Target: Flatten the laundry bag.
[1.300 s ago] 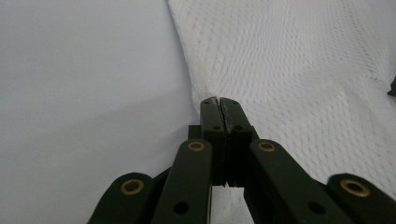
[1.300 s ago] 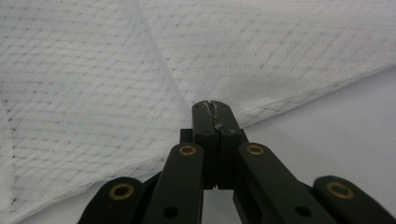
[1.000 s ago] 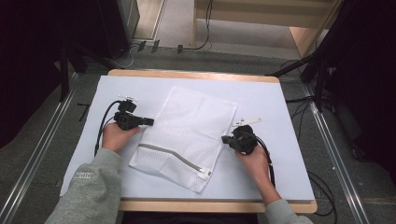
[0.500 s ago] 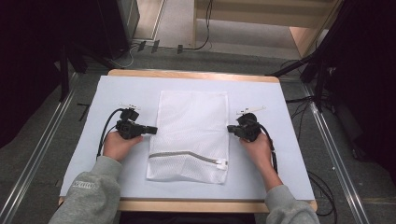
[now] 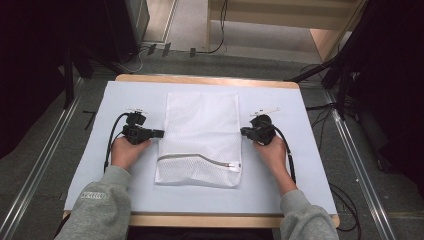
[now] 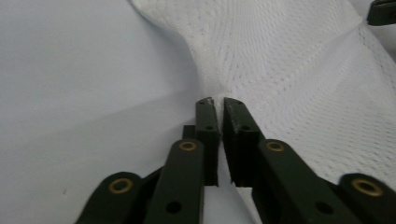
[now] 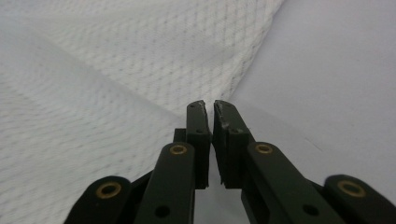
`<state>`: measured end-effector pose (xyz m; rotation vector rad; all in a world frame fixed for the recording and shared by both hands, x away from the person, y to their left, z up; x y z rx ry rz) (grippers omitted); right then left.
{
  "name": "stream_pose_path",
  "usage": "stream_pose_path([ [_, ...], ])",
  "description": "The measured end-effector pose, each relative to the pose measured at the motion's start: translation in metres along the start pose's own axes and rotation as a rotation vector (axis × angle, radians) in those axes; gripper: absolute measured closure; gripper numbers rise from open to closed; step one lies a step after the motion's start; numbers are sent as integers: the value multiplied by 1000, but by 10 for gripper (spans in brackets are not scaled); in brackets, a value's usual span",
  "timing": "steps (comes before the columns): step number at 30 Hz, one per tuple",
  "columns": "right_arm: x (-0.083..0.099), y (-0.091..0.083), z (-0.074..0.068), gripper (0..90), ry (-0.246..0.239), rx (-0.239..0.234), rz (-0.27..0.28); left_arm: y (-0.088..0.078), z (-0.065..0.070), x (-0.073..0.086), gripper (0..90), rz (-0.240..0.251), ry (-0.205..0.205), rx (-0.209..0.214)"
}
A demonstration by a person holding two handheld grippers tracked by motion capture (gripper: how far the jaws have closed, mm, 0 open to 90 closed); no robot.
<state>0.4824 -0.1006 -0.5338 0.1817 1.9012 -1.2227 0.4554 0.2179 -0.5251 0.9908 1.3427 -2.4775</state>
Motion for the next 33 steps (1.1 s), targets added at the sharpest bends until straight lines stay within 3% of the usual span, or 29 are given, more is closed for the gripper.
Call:
stream_pose_path([
  [4, 3, -18, -15, 792, -19, -23, 34, -11, 7, 1, 733, -3, 20, 20],
  [8, 16, -36, -32, 776, -38, -46, 46, -24, 17, 6, 703, -4, 41, 44],
  [13, 31, -48, -53, 793, -46, -84, 47, -36, 41, 13, 733, 9, 75, 78],
  [20, 48, -49, -79, 819, -87, -113, 11, -38, 78, 21, 798, 12, 127, 146],
  [26, 59, -48, -87, 860, -108, -124, -17, -30, 101, 20, 814, 13, 169, 180],
  [33, 70, -47, -84, 900, -104, -112, -61, -18, 112, 22, 805, -9, 189, 192],
])
Point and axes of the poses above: each handheld gripper's, and its own axes: y roughly forward along the jaws, x roughly out of its underside, z roughly to its right, the point moved 10 cm from there along y, roughly forward along the jaws, and after that the axes turned 3 degrees about z, right-handed, at the moved point
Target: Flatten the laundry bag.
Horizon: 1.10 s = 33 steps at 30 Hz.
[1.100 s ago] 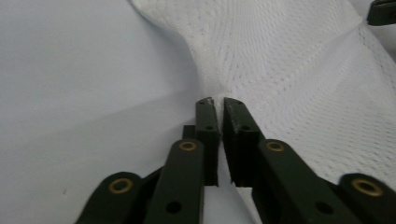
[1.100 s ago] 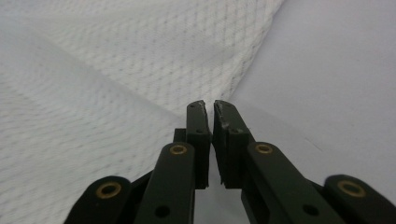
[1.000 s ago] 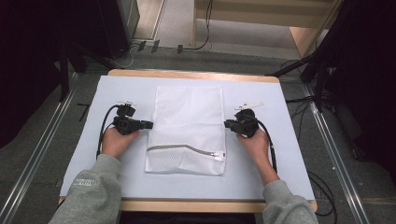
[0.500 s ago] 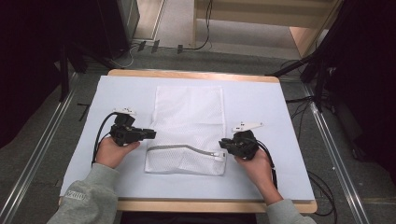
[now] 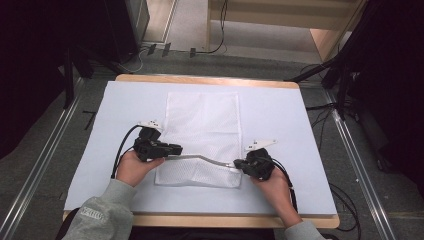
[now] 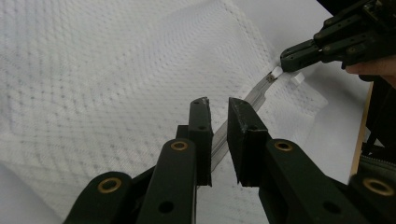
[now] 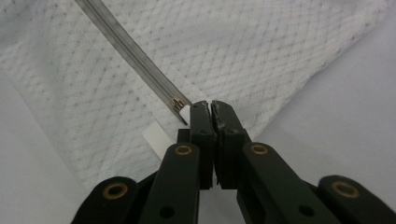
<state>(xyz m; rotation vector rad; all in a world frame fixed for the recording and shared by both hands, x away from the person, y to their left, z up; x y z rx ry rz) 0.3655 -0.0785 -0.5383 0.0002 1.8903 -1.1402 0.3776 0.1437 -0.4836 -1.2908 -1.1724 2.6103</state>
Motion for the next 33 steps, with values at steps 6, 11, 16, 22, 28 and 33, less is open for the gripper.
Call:
stream_pose_path([
  [6, 3, 1, 4, 900, -9, -5, -1, 12, 7, -1, 795, -18, 20, 19],
  [11, 5, 0, 6, 900, -16, 2, -3, 26, 5, 6, 796, -50, 25, 27],
  [16, 5, -1, 6, 900, -21, 3, -5, 33, -2, 21, 799, -105, 29, 4],
  [22, 5, -1, 7, 900, -1, -9, -2, 37, -10, 30, 798, -142, 21, -21],
  [28, 5, -1, 7, 900, 2, -14, -2, 31, -3, 21, 791, -106, 20, 11],
  [33, 5, -1, 7, 900, 8, -19, -6, 26, 5, 9, 771, -72, 31, 38],
])
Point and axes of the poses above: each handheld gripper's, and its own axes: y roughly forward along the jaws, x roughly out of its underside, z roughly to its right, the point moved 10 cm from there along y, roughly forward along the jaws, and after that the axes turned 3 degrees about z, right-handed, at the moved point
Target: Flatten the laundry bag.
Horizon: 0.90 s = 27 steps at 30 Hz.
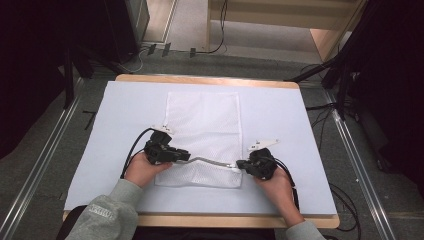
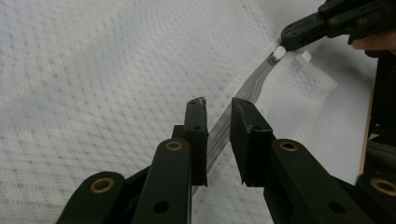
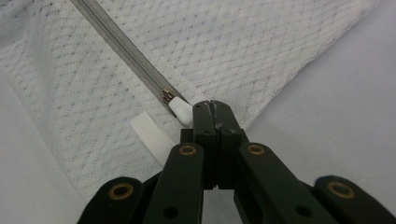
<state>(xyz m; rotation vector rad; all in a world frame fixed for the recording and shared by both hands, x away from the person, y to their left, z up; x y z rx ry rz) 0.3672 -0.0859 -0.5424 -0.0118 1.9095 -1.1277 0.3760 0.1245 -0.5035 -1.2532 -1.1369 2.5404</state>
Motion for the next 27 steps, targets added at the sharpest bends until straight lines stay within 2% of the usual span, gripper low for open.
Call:
stream_pose_path([
  [7, -1, 1, -1, 900, 6, -6, -2, 3, 14, -13, 727, 2, 35, 13],
  [12, -3, 2, -3, 900, 35, -30, -7, 8, 19, -19, 718, 1, 50, 23],
  [24, -7, 6, -14, 900, 44, -80, -9, 11, 19, -17, 699, -10, 57, 18],
  [27, -11, 4, -12, 900, 30, -68, 11, 12, 19, -17, 698, -14, 62, 15],
])
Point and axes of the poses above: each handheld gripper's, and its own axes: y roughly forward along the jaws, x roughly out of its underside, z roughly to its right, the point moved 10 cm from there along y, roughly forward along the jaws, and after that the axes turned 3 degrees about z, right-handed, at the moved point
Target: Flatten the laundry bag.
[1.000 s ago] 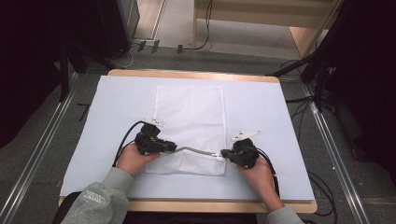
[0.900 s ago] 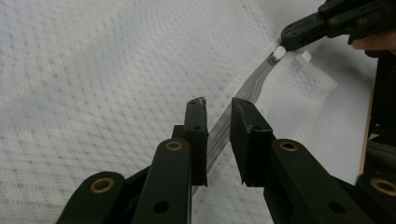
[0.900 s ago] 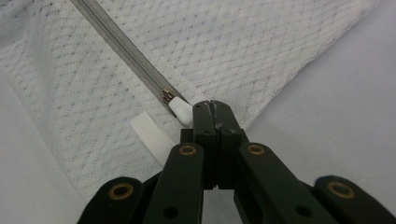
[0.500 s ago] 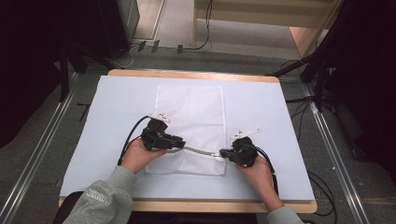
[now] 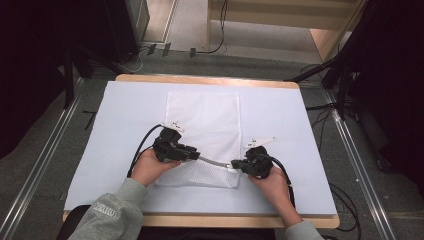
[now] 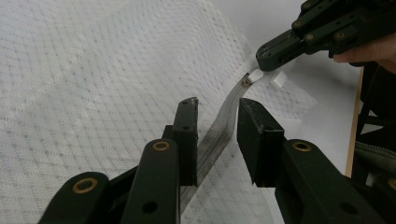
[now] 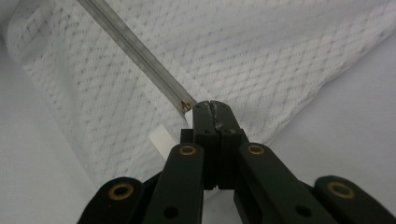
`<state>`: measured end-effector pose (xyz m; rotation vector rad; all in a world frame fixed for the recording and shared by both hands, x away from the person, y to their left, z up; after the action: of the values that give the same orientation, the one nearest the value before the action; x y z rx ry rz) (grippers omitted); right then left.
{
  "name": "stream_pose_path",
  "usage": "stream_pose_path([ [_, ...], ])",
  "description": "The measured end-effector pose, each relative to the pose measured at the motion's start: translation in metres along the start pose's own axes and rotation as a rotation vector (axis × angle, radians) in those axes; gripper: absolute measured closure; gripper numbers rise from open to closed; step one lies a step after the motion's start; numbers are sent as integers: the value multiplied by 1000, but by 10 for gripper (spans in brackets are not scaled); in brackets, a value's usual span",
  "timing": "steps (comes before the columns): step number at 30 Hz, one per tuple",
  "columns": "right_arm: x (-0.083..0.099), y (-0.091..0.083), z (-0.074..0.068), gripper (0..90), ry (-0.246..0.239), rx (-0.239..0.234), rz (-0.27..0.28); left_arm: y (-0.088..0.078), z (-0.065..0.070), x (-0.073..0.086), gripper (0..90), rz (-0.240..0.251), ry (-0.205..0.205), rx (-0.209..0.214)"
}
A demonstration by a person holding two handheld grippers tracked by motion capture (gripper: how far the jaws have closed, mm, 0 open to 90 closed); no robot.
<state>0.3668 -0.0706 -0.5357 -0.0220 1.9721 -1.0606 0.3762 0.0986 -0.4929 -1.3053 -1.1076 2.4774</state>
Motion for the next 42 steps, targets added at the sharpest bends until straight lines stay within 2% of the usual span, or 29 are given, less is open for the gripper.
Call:
stream_pose_path([
  [3, -3, 0, 5, 900, 6, 12, 6, 2, 1, 1, 699, -4, 0, -1],
  [6, -1, 5, 10, 900, 10, 14, -16, 3, 2, 2, 699, -5, 2, 4],
  [12, 3, 3, 6, 900, 34, -19, -26, 2, 0, 3, 699, -11, 2, -1],
  [16, 7, 4, -2, 900, 48, -63, -35, 3, 1, 3, 699, -10, 3, 1],
  [21, 3, 6, -12, 900, 21, -79, -21, 4, 3, 3, 697, -15, 8, 5],
  [23, -1, 7, -15, 900, -2, -69, -8, 5, 4, 2, 692, -15, 9, 5],
  [27, -7, 9, -16, 900, -77, -44, 23, 7, 10, -2, 677, -19, 22, 16],
  [32, -5, 2, -9, 900, -87, -10, 23, 16, 18, -10, 673, -23, 33, 36],
  [38, 5, 2, -1, 900, -88, 15, -20, 31, 24, -18, 661, -34, 33, 55],
  [42, 7, 4, -1, 900, -86, -5, -7, 39, 28, -18, 657, -55, 44, 60],
])
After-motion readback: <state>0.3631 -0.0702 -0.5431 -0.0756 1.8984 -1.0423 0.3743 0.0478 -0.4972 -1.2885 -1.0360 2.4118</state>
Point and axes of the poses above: each handheld gripper's, and its own axes: y roughly forward along the jaws, x roughly out of its underside, z roughly to its right, the point moved 10 cm from there along y, roughly forward along the jaws, and after that the axes turned 3 degrees about z, right-handed, at the moved point
